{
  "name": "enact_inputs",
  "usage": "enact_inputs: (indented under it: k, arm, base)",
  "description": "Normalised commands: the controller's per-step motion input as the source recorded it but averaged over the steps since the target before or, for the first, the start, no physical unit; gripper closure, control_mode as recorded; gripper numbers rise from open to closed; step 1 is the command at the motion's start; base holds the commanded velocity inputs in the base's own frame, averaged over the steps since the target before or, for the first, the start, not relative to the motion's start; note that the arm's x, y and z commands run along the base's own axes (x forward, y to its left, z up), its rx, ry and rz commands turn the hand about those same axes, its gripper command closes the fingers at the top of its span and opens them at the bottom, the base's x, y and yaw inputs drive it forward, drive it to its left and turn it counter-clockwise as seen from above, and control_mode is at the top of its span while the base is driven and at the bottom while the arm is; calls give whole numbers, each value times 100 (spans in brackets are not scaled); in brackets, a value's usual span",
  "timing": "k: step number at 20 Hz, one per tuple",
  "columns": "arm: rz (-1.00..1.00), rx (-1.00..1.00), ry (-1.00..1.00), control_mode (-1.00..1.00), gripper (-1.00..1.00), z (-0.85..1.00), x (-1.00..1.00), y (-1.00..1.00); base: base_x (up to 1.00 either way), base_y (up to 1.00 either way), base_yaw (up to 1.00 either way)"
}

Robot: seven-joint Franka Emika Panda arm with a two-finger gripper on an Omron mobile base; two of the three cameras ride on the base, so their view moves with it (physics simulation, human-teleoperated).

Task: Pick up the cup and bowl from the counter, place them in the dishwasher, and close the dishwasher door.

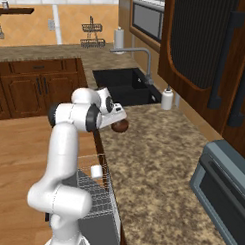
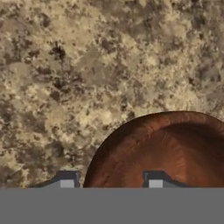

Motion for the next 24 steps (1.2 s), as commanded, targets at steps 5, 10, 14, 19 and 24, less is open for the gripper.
enact_inputs:
  k: [5, 10, 14, 19, 24]
  arm:
    - [0, 0, -3, -100, 100, -3, -54, 0]
    - [0, 0, -12, -100, 100, 1, -98, 2]
    - [0, 1, -12, -100, 100, 1, -100, 17]
    - [0, 0, -2, -100, 100, 0, -100, 58]
    - [-1, 0, 0, -100, 100, -12, -100, 87]
  base:
    - [0, 0, 0]
    - [0, 0, 0]
    - [0, 0, 0]
    - [0, 0, 0]
    - [0, 0, 0]
